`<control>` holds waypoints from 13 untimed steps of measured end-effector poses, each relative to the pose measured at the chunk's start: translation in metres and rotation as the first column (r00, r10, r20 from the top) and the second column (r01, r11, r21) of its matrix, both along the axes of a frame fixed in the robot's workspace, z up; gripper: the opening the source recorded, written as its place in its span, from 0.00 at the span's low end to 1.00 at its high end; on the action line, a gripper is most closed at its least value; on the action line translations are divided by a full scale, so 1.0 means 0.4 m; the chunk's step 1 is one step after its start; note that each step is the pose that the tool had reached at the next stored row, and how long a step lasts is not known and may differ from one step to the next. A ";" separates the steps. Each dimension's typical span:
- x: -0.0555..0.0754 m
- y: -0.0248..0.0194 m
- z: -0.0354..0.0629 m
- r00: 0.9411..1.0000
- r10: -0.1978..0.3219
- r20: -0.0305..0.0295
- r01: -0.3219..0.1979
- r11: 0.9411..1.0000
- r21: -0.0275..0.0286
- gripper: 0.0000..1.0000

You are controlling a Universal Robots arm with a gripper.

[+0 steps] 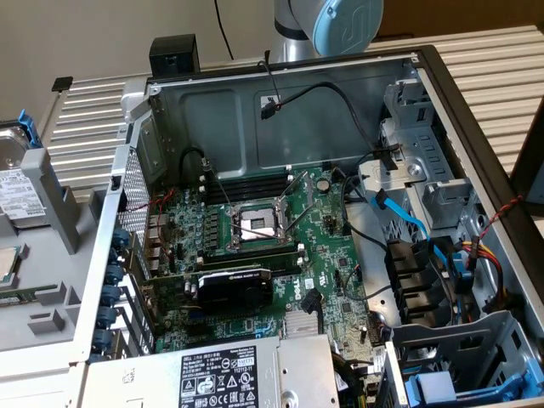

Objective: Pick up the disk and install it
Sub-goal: 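Pick up the disk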

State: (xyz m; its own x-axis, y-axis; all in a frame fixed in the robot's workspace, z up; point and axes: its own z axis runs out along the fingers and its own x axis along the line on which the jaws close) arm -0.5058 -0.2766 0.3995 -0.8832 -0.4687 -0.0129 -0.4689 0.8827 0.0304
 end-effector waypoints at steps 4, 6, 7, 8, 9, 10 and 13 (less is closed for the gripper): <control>0.000 0.000 0.000 0.997 0.073 0.000 -0.073 0.997 0.000 0.11; 0.000 0.000 0.000 0.994 0.110 0.000 -0.110 0.994 0.000 0.11; 0.000 0.000 0.000 0.992 0.127 0.000 -0.127 0.992 0.000 0.11; 0.000 0.000 0.000 0.989 0.145 0.000 -0.145 0.989 0.000 0.11; 0.000 0.000 0.000 0.986 0.164 0.000 -0.164 0.986 0.000 0.11; 0.000 0.000 0.000 0.983 0.182 0.000 -0.182 0.983 0.000 0.11; 0.000 0.000 0.000 0.972 0.235 0.000 -0.235 0.972 0.000 0.11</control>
